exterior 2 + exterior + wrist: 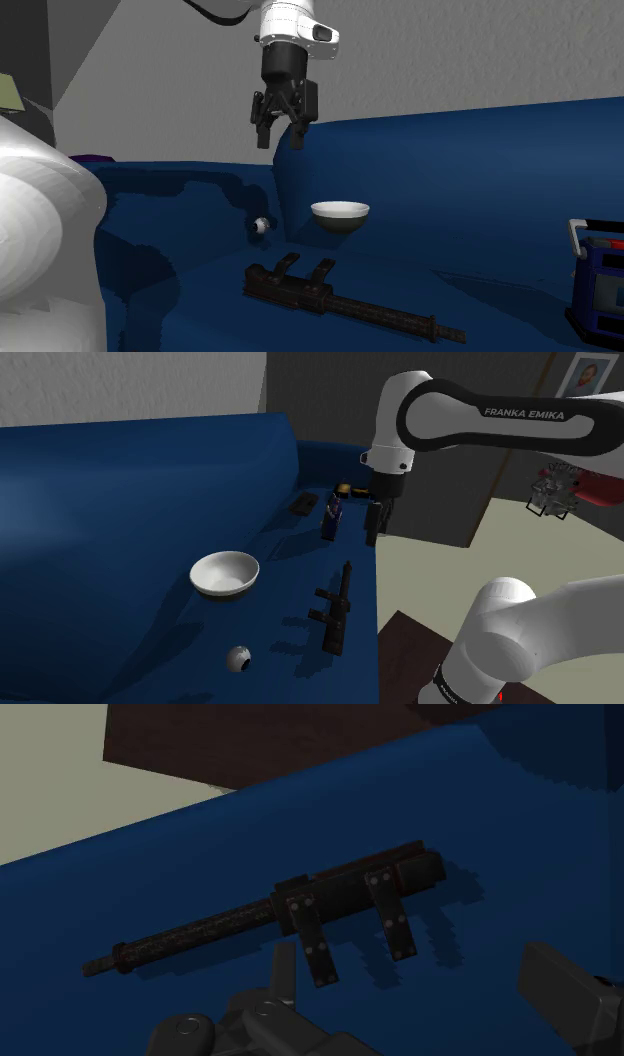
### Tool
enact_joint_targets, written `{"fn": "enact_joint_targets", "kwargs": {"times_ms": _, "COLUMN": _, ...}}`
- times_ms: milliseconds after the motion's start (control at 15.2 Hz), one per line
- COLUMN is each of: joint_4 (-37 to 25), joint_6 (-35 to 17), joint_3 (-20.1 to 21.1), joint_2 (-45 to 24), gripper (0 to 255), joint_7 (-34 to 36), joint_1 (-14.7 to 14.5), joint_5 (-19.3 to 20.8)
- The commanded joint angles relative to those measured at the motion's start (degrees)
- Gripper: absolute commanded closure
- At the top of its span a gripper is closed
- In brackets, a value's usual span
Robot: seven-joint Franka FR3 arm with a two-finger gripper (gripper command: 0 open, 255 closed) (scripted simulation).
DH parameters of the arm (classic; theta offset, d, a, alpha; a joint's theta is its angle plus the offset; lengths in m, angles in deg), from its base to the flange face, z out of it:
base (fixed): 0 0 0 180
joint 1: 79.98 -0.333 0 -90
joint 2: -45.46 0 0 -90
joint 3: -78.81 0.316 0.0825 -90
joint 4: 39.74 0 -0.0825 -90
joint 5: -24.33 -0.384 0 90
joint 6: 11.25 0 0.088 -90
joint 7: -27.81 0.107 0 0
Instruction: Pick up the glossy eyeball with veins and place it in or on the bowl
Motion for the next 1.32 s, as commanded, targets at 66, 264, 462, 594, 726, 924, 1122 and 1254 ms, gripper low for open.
{"fn": "enact_joint_targets", "kwargs": {"times_ms": 66, "joint_4": 0.8, "joint_6": -1.1, "joint_3": 1.3, "joint_2": -0.1, "gripper": 0, "joint_7": 1.7, "joint_1": -0.3, "joint_5": -1.0}}
{"fn": "enact_joint_targets", "kwargs": {"times_ms": 264, "joint_4": 2.6, "joint_6": -4.6, "joint_3": 5.5, "joint_2": -1.1, "gripper": 0, "joint_7": 6.8, "joint_1": -1.2, "joint_5": -3.9}}
{"fn": "enact_joint_targets", "kwargs": {"times_ms": 462, "joint_4": 3.6, "joint_6": -8.4, "joint_3": 9.7, "joint_2": -3.0, "gripper": 0, "joint_7": 11.9, "joint_1": -2.1, "joint_5": -6.5}}
{"fn": "enact_joint_targets", "kwargs": {"times_ms": 594, "joint_4": 3.8, "joint_6": -11.1, "joint_3": 12.5, "joint_2": -4.9, "gripper": 0, "joint_7": 15.2, "joint_1": -2.6, "joint_5": -8.1}}
{"fn": "enact_joint_targets", "kwargs": {"times_ms": 726, "joint_4": 3.7, "joint_6": -13.8, "joint_3": 15.4, "joint_2": -7.1, "gripper": 0, "joint_7": 18.6, "joint_1": -3.0, "joint_5": -9.5}}
{"fn": "enact_joint_targets", "kwargs": {"times_ms": 924, "joint_4": 2.9, "joint_6": -18.0, "joint_3": 19.8, "joint_2": -11.2, "gripper": 0, "joint_7": 23.7, "joint_1": -3.2, "joint_5": -11.0}}
{"fn": "enact_joint_targets", "kwargs": {"times_ms": 1122, "joint_4": 1.3, "joint_6": -22.2, "joint_3": 24.1, "joint_2": -16.1, "gripper": 0, "joint_7": 29.0, "joint_1": -2.9, "joint_5": -11.6}}
{"fn": "enact_joint_targets", "kwargs": {"times_ms": 1254, "joint_4": -0.2, "joint_6": -25.0, "joint_3": 27.1, "joint_2": -19.8, "gripper": 0, "joint_7": 32.7, "joint_1": -2.5, "joint_5": -11.3}}
